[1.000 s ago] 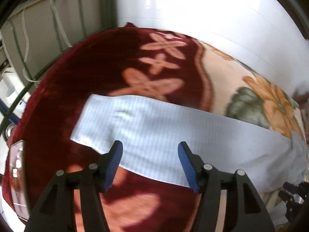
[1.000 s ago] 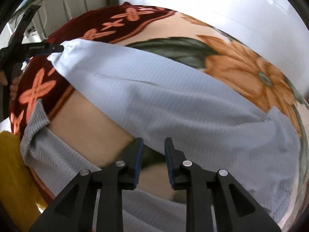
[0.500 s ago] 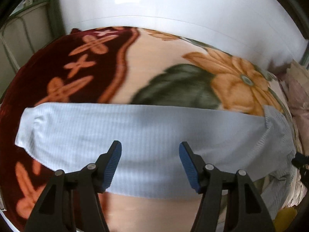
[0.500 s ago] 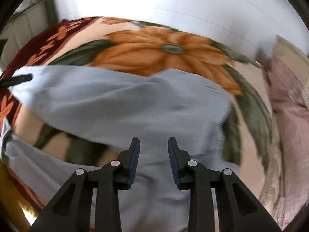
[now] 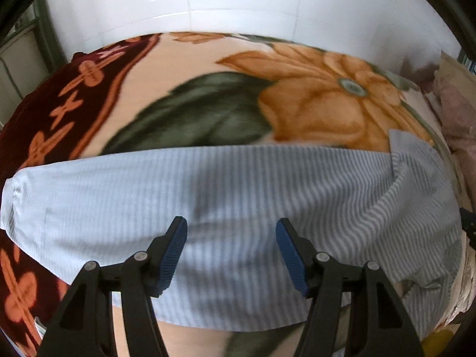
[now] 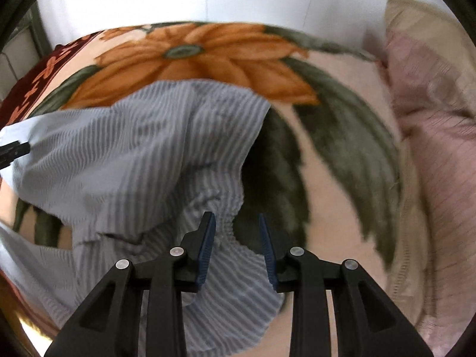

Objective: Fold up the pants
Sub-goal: 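Release the leg with the left gripper while the right gripper grasps the waistband edge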

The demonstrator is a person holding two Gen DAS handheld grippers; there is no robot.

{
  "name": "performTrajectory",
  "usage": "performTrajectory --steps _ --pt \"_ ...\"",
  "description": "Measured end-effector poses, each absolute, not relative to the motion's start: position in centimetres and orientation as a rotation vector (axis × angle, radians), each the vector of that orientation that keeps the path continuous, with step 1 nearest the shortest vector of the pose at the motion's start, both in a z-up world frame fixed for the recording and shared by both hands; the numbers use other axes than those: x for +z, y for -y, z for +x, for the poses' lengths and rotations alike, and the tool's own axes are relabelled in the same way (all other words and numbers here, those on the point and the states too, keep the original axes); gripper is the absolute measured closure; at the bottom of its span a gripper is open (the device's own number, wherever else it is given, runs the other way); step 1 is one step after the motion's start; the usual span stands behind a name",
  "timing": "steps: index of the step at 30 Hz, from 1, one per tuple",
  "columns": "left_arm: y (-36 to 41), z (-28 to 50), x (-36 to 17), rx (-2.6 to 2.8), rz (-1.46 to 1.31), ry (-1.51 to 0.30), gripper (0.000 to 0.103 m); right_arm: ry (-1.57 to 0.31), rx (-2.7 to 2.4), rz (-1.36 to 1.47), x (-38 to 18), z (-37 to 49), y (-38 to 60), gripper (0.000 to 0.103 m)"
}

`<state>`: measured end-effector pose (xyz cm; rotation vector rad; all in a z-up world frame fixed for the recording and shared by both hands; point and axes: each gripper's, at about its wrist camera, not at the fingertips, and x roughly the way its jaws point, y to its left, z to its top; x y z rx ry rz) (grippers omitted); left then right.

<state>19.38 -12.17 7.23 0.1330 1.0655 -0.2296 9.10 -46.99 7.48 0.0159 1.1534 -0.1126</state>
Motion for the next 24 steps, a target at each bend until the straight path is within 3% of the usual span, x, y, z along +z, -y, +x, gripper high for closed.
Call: performTrajectory --steps 4,8,12,14,20,24 --pt "13.2 19.3 6.2 -0.223 0.150 -1.086 0.038 -1.150 -0.039 0.050 6.3 9.3 47.0 0.069" --pt "13.5 19.2 5.5 -0.195 0.153 -1.074 0.034 -1.177 -0.035 0.028 4.7 9.7 46.6 0.059" --pt "13.5 19.0 5.2 -0.175 0.142 -1.068 0.033 -1.187 -0.050 0.115 3.8 9.7 47.2 0.058" --pt "13.6 19.0 5.2 -0.169 0.147 -1.067 0.032 -1.195 -0.017 0.155 3.9 9.7 47.3 0.077" --pt "13.7 19.1 5.3 -0.166 0.149 -1.084 0.032 -1.227 -0.058 0.080 5.8 8.3 46.8 0.085" --pt "13.5 19.3 5.3 -0.176 0.140 -1.096 0.032 -1.213 -0.133 -0.003 8.7 5.8 47.8 0.085"
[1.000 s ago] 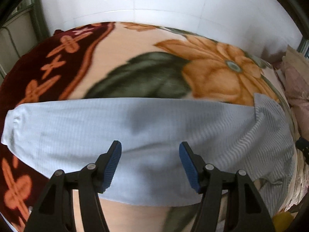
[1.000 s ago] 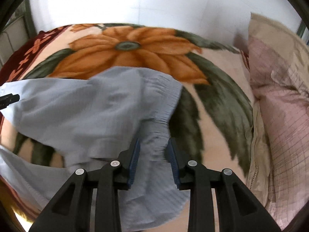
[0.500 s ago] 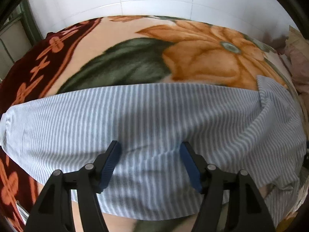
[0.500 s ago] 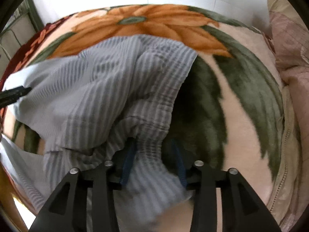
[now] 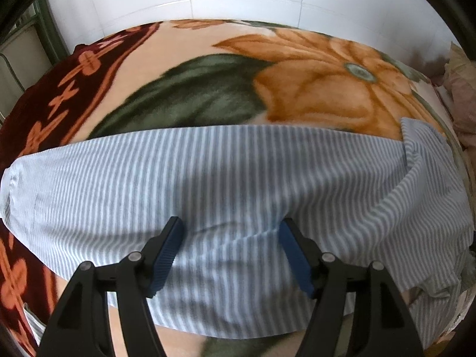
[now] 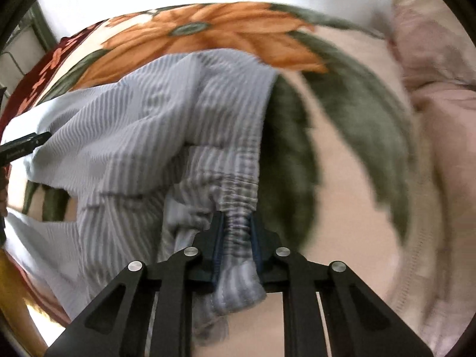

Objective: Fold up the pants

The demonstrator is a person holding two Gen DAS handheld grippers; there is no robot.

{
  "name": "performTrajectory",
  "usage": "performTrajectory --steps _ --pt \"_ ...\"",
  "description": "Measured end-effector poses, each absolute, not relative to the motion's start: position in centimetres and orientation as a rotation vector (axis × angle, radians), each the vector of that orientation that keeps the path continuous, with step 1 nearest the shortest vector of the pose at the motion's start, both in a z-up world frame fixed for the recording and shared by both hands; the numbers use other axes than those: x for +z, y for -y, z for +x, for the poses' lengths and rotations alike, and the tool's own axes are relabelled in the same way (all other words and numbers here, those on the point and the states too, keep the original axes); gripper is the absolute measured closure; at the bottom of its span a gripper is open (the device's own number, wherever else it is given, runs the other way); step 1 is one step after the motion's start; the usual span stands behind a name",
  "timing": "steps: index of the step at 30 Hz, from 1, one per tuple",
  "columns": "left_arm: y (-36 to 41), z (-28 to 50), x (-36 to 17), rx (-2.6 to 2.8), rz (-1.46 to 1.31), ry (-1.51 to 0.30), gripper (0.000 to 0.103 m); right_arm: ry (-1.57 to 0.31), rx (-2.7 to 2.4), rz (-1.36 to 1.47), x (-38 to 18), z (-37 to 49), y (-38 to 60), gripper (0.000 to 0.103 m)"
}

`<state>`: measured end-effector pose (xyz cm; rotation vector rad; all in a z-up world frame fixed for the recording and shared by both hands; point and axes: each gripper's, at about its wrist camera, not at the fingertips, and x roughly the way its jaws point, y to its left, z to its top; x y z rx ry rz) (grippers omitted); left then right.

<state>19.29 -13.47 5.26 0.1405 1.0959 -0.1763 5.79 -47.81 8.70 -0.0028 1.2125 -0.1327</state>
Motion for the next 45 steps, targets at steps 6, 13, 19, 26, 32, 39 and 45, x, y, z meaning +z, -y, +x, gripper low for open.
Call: performTrajectory --steps 6,13,19,26,32,39,45 --pt "13.4 19.2 5.1 -0.182 0.155 -1.078 0.030 -1.288 -0.196 -0.097 10.3 1.2 49.0 0.085" --pt "13.5 19.0 5.2 -0.186 0.160 -1.076 0.029 -1.427 -0.201 -0.060 7.0 -1.6 49.2 0.085" --pt "13.5 19.4 5.3 -0.210 0.178 -1.094 0.028 -1.416 -0.160 -0.037 8.5 -0.7 50.2 0.075" --pt "14.0 20.4 6.2 -0.252 0.256 -1.100 0.028 -1.294 -0.164 -0.092 13.5 3.5 52.5 0.052" --pt "15.8 21.7 7.7 -0.327 0.311 -1.064 0.028 -1.276 -0.161 0.037 11.4 7.7 54.0 0.052" --pt "18.4 24.1 7.3 -0.438 0.376 -1.043 0.028 -1.283 -0.133 0.097 7.1 10.5 53.6 0.052" --pt "20.7 25.0 5.9 -0.552 0.478 -1.035 0.028 -1.283 -0.122 0.192 5.4 11.7 54.3 0.052"
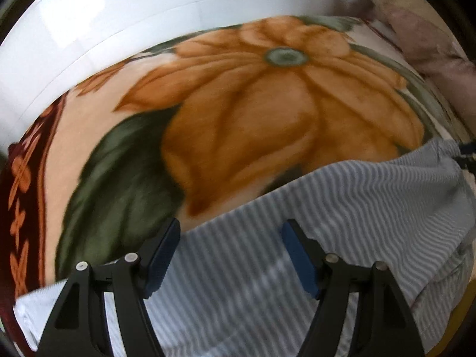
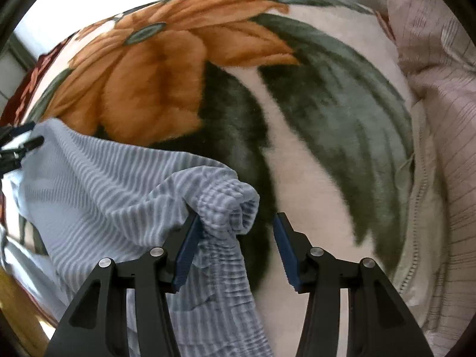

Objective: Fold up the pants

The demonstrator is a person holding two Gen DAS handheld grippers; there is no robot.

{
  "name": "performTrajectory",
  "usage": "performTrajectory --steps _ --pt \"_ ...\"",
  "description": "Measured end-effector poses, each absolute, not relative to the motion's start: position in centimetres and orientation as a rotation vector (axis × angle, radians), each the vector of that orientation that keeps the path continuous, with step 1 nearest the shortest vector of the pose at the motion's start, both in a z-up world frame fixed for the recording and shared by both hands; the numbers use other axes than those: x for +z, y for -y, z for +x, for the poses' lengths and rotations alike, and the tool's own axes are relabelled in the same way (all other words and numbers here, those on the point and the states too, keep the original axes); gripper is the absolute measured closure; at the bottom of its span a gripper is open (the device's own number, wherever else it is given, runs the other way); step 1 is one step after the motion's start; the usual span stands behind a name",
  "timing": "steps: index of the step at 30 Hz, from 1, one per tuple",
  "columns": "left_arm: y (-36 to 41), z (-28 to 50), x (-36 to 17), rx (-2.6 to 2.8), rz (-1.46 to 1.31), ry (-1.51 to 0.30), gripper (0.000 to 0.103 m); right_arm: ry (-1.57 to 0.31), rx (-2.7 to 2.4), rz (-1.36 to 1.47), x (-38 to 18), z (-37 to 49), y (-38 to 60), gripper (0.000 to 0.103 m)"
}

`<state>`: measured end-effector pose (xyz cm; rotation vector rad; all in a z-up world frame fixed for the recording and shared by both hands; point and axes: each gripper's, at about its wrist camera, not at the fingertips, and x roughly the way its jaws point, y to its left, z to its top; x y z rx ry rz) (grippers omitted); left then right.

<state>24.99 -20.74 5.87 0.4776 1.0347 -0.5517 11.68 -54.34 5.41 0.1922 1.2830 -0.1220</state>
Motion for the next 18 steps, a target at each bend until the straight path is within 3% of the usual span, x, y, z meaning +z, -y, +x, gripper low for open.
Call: performTrajectory --steps 18 --pt "21.0 24.8 4.8 -0.553 0.376 -0.996 0.025 -1.196 -0.127 0.345 7.8 11.8 57.6 0.051"
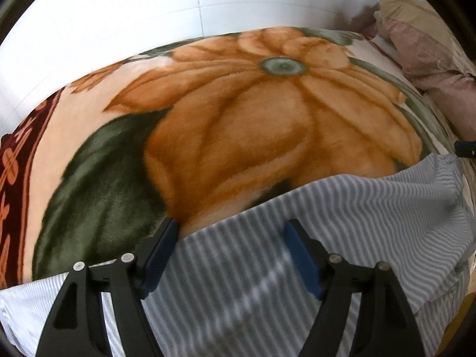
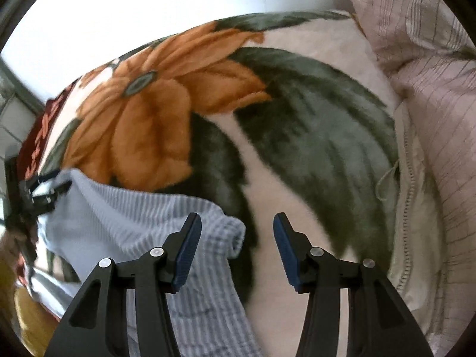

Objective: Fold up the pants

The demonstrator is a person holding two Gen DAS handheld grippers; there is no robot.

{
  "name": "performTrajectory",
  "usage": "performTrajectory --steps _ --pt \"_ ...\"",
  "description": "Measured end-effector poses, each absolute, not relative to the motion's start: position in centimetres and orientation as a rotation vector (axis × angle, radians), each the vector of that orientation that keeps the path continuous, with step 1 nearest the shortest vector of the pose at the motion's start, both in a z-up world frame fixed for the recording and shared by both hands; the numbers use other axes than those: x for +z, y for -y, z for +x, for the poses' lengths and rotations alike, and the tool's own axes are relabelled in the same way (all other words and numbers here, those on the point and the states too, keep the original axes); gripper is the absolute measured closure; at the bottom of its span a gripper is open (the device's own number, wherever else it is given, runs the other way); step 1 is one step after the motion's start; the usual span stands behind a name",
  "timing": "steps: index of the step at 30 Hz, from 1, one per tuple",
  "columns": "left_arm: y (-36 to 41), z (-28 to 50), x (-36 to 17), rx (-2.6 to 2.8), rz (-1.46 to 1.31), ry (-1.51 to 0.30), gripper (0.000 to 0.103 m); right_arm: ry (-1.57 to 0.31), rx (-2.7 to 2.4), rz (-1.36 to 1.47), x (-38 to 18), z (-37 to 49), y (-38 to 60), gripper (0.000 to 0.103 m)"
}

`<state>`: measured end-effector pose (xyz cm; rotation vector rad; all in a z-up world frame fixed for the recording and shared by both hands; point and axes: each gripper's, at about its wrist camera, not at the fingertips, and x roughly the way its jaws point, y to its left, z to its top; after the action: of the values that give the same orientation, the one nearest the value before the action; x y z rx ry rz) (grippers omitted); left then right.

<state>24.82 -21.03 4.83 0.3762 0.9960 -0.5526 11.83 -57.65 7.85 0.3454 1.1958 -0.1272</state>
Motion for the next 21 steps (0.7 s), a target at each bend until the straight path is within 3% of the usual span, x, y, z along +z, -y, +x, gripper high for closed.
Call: performTrajectory --steps 6,7,11,15,21 --pt "20.7 24.5 5.0 -0.532 0.355 -0.992 0.025 -1.302 -0.095 0.280 4.7 13.8 55.3 0.055" --pt "20.7 24.3 5.1 -0.525 0.356 -0.992 0.025 -1.288 -0.084 0.223 5.0 13.8 54.4 0.073" --pt "21.0 23.7 5.3 -0.494 0.376 -0.967 0.025 -1.160 -0.137 0.062 8.3 13.0 53.1 0.092" --pt "22.3 23.2 5.0 -0.427 0.463 -0.859 0.019 -1.069 -0.221 -0.009 10.2 13.7 54.2 0.092" --pt "22.8 23.9 4.1 -0.325 0.365 -0.815 0.017 -1.081 -0.298 0.074 6.7 16.6 56.0 0.091"
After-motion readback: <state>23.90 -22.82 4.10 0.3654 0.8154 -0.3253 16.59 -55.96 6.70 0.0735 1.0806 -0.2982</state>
